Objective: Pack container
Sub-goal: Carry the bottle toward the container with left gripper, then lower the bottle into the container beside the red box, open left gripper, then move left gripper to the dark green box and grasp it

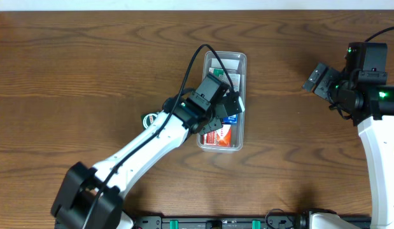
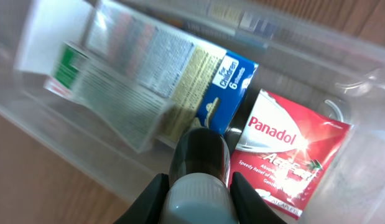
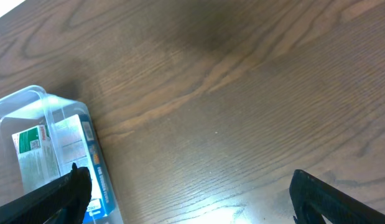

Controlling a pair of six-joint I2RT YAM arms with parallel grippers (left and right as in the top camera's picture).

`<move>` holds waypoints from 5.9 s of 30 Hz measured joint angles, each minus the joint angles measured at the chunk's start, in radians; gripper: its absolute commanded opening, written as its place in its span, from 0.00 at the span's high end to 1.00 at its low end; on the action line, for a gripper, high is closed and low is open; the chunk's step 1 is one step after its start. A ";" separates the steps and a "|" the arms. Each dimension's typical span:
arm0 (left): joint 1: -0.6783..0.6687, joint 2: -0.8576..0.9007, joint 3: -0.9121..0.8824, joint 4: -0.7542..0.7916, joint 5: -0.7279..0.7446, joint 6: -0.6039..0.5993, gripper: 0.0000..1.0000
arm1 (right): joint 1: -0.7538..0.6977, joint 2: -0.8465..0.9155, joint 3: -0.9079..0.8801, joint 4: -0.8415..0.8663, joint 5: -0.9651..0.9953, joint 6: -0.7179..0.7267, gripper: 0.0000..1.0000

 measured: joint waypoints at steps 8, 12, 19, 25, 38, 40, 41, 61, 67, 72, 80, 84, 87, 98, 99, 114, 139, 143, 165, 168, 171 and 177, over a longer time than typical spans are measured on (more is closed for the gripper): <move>0.003 0.003 0.000 -0.026 0.049 -0.014 0.89 | 0.000 0.000 0.000 0.000 0.000 0.000 0.01; 0.003 0.002 0.000 -0.048 0.056 -0.031 0.90 | 0.000 0.000 0.000 0.000 0.000 0.000 0.01; 0.004 0.000 0.000 -0.070 0.056 -0.026 0.89 | 0.000 0.000 0.000 0.000 0.000 0.000 0.01; 0.004 0.002 0.000 -0.070 0.056 -0.014 0.83 | 0.000 0.000 0.000 0.000 0.000 0.000 0.01; 0.010 0.021 0.014 -0.060 0.066 -0.006 0.81 | 0.000 0.000 0.000 0.000 0.000 0.000 0.01; 0.012 0.027 0.021 -0.063 0.072 -0.005 0.88 | 0.000 0.000 0.000 0.000 0.000 0.000 0.01; 0.013 0.029 0.024 -0.066 0.073 -0.005 0.87 | 0.000 0.000 0.000 0.000 0.000 0.000 0.01; 0.014 0.026 0.049 -0.177 0.103 -0.034 0.87 | 0.000 0.000 0.000 0.000 0.000 0.000 0.01; 0.014 0.051 0.066 -0.155 0.117 -0.035 0.87 | 0.000 0.000 0.000 0.000 0.000 0.000 0.01; 0.014 0.072 0.077 -0.121 0.129 -0.035 0.85 | 0.000 0.000 0.000 0.000 0.000 0.000 0.01; 0.028 0.076 0.080 -0.122 0.142 -0.035 0.86 | 0.000 0.000 0.000 0.000 0.000 0.000 0.01; 0.031 0.077 0.085 -0.132 0.148 -0.039 0.89 | 0.000 0.000 0.000 0.000 0.000 0.000 0.01; 0.032 0.082 0.098 -0.179 0.146 -0.051 0.89 | 0.000 0.000 0.000 0.000 0.000 0.000 0.01; 0.036 0.114 0.106 -0.290 0.151 -0.064 0.90 | 0.000 0.000 0.000 0.000 0.000 0.000 0.01; 0.036 0.115 0.106 -0.285 0.151 -0.064 0.89 | 0.000 0.000 0.000 0.000 0.000 0.000 0.01; 0.036 0.136 0.119 -0.243 0.155 -0.066 0.65 | 0.000 0.000 0.000 0.000 0.000 0.000 0.01; 0.200 -0.183 0.274 -0.472 0.051 -0.434 0.02 | 0.000 0.000 0.000 0.000 0.000 0.000 0.01; 0.407 -0.217 0.277 -0.508 0.016 -0.588 0.03 | 0.000 0.000 0.000 0.000 0.000 0.000 0.01; 0.602 0.202 0.094 -0.315 0.052 -0.927 0.03 | 0.000 0.000 0.000 0.000 0.000 0.000 0.01; 0.579 0.237 0.094 -0.315 0.053 -0.934 0.03 | 0.000 0.000 0.000 0.000 0.000 0.000 0.01; 0.555 0.263 0.094 -0.315 0.053 -0.948 0.03 | 0.000 0.000 0.000 0.000 0.000 0.000 0.01; 0.530 0.312 0.092 -0.297 0.053 -0.983 0.04 | 0.000 0.000 0.000 0.000 0.000 0.000 0.01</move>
